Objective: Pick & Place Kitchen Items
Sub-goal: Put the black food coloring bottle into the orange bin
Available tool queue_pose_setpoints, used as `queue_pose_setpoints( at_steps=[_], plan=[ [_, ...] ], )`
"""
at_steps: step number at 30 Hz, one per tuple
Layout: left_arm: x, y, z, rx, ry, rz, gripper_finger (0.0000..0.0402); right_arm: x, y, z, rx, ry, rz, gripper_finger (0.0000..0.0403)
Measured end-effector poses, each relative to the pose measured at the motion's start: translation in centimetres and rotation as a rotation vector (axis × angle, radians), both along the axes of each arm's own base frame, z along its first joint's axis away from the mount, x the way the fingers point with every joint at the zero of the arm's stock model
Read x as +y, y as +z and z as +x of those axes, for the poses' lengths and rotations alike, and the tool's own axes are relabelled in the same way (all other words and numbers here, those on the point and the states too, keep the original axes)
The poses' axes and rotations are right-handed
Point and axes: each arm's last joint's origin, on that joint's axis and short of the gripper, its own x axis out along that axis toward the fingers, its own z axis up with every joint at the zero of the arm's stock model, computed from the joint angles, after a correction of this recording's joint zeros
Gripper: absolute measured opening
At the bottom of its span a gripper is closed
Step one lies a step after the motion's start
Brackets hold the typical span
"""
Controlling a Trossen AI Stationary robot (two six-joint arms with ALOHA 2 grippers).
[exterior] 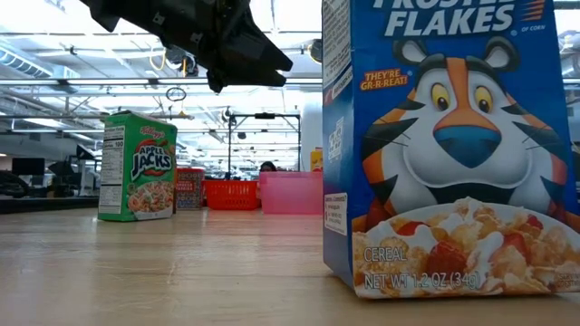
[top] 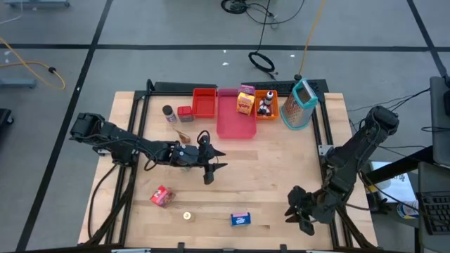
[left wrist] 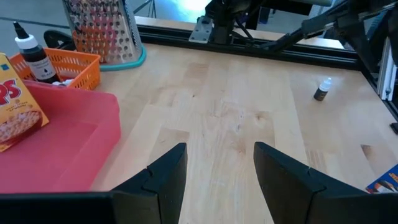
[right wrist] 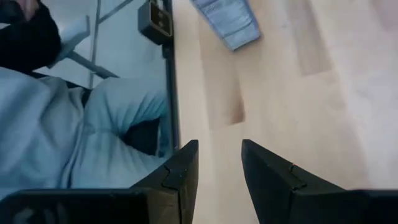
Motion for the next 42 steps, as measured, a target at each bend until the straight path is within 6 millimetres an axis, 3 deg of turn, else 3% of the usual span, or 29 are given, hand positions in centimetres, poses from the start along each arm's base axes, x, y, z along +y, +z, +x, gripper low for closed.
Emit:
queue_pose_setpoints(
  at_steps=[7, 16, 32, 42],
  plan=[
    [-0.3, 0.0, -0.1, 0.001, -0.006, -0.005, 0.0186, 2.4, 0.4, 0.1, -0.116, 0.044, 0.125, 0.0091],
    [-0.4, -0.1, -0.1, 0.007, -0.004, -0.017, 0.0186, 3.4, -0.7, -0.7, -0.046, 0.008, 0.136, 0.0073],
    [-0.6, -0.1, -0.2, 0.013, -0.007, -0.018, 0.0186, 1.4, -2.9, -2.0, 0.226, -0.177, -0.003, 0.0074],
    [-0.6, -0.1, -0.2, 0.013, -0.007, -0.019, 0.0186, 1.1, -2.9, -1.6, 0.157, -0.116, -0.091, 0.0049]
  ],
)
